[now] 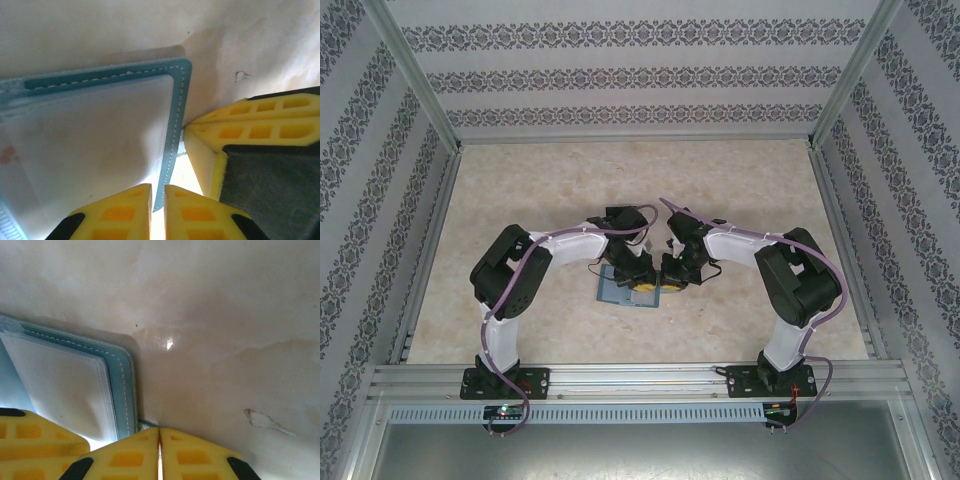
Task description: Take the credit cards out of the card holder
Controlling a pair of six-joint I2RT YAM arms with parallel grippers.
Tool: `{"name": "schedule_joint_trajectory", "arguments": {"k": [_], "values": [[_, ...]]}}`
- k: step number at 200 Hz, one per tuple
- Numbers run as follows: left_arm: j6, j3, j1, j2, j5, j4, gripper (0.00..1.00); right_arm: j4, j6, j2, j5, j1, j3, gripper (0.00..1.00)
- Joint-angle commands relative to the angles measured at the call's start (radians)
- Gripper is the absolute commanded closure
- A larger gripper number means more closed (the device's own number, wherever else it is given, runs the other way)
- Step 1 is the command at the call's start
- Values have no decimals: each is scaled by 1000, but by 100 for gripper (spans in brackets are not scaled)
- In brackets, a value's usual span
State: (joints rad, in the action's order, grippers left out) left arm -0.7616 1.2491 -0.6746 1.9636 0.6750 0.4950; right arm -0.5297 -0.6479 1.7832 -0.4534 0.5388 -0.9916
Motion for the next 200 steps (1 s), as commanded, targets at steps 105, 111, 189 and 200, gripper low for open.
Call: {"name": "schedule_joint_trajectory", "arguments": {"k": [105,111,189,200], "values": [[72,4,-13,28,-97,89,85,-17,8,18,29,-2,16,88],[77,7,-14,23,-109,102,85,-19,8,18,30,-2,16,88],[143,85,-40,20,-278,263,80,-16,8,10,32,-2,25,87],[149,101,-48,21,-308,288,79,-16,8,10,32,-1,25,87]]}}
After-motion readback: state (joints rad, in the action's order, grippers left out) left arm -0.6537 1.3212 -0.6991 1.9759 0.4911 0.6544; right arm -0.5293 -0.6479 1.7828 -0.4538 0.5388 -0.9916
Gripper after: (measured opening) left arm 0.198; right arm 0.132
